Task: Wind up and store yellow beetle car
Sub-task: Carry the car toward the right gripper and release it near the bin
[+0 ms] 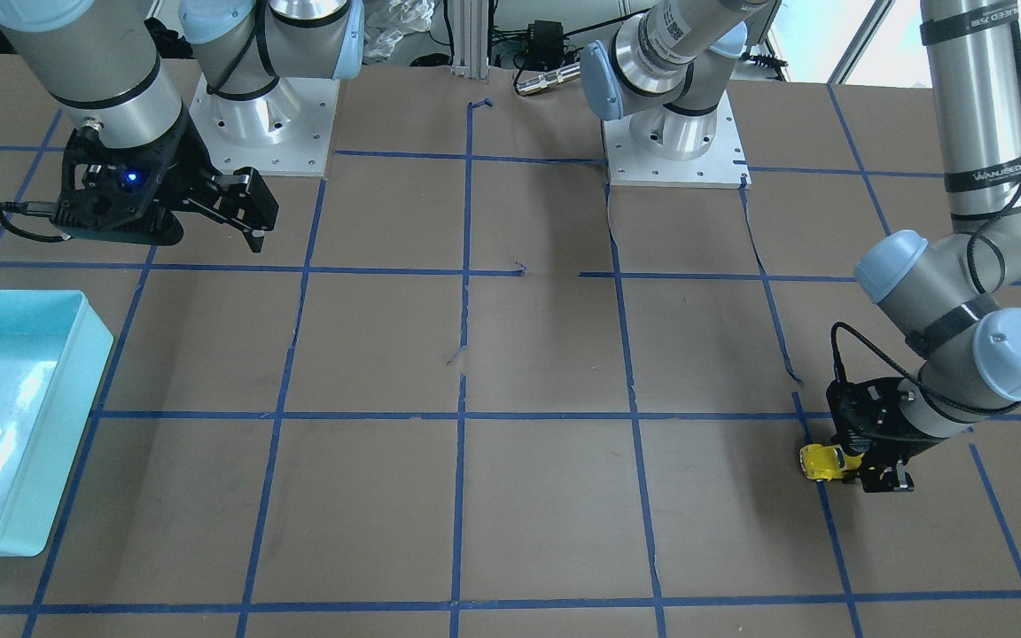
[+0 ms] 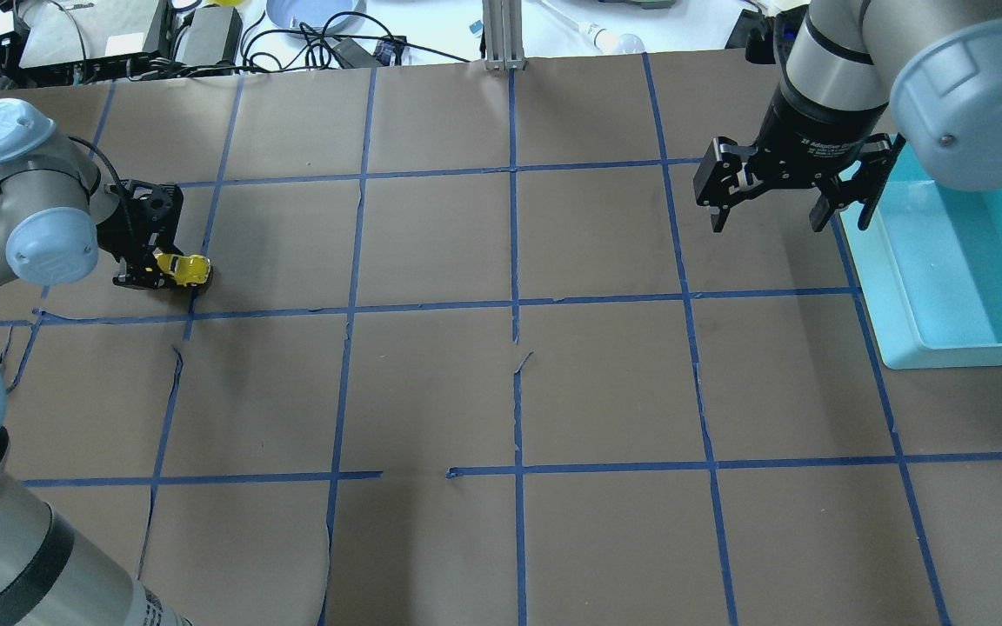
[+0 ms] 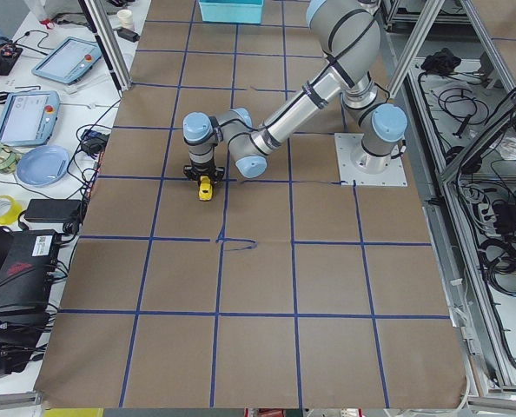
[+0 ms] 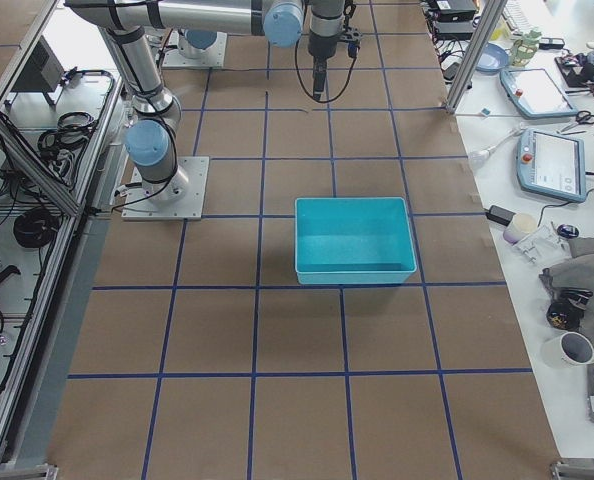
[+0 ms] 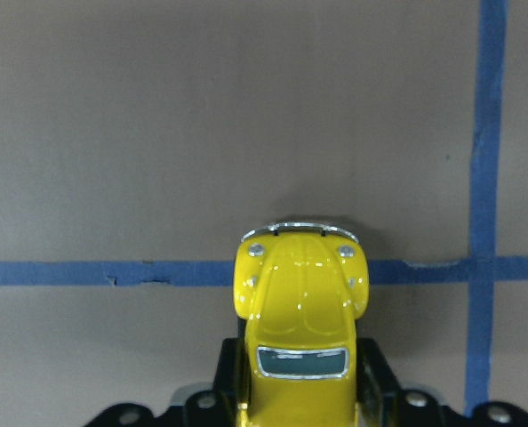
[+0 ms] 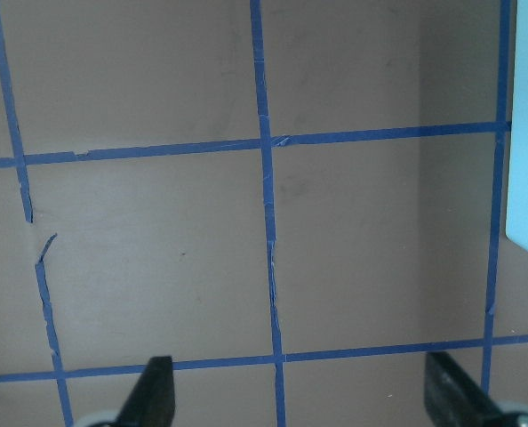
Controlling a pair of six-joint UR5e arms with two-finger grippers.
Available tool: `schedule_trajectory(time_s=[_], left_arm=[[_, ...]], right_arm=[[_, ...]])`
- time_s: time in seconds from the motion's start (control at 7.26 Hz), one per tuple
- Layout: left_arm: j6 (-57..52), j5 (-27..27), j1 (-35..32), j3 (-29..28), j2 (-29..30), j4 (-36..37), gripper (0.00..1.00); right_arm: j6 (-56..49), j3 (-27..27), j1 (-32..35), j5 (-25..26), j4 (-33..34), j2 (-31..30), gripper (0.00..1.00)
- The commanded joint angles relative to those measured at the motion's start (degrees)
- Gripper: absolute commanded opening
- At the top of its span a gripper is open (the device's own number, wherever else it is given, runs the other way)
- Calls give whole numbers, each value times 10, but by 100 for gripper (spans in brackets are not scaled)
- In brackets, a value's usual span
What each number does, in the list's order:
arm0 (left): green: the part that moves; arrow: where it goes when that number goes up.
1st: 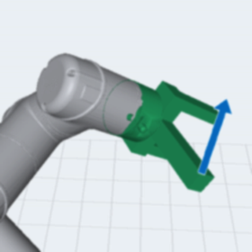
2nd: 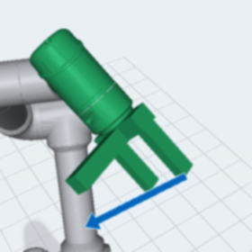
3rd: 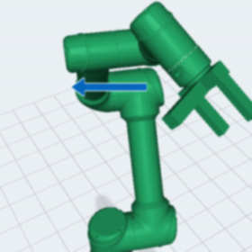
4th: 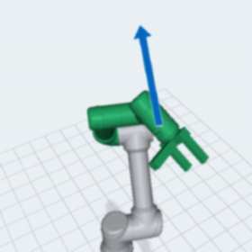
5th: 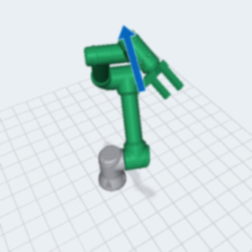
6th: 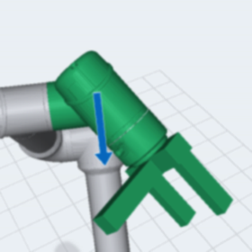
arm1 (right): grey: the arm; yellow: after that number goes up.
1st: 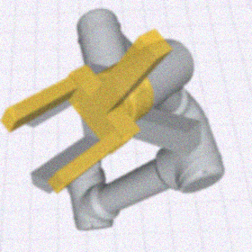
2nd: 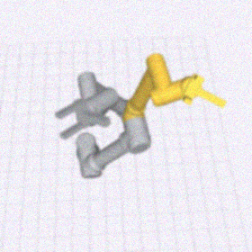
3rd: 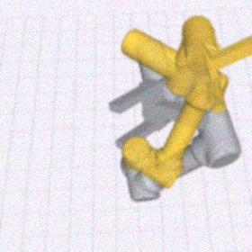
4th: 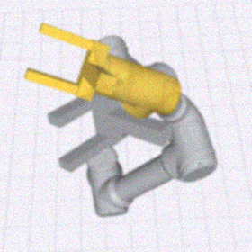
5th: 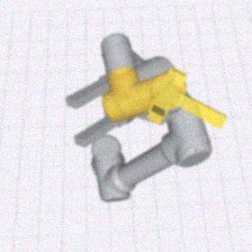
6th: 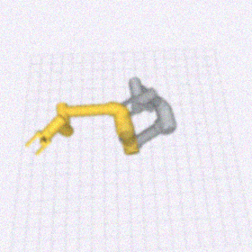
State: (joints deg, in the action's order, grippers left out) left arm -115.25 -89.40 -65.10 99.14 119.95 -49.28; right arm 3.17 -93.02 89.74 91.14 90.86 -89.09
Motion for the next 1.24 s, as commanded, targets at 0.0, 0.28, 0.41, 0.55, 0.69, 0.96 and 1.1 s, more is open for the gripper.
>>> schedule_trajectory(time_s=[0.0,0.28,0.41,0.55,0.69,0.96,1.1], left_arm=[[1,-1,1,0,-4,-1,100],[6,0,-4,-1,-15,-6,100],[48,30,-17,-4,-27,-10,100],[171,48,-52,-9,-55,-46,100],[260,47,-95,-22,-76,-80,100],[540,51,-161,-60,-121,-182,100],[686,49,-189,-89,-134,-220,100]], right_arm=[[0,-1,1,-2,0,1,100],[0,0,1,-1,0,1,100],[0,0,1,-2,0,1,100],[0,0,0,0,-1,1,100],[0,0,0,-1,0,1,100],[-4,0,-2,6,10,5,100],[-10,0,-4,4,11,7,100]])
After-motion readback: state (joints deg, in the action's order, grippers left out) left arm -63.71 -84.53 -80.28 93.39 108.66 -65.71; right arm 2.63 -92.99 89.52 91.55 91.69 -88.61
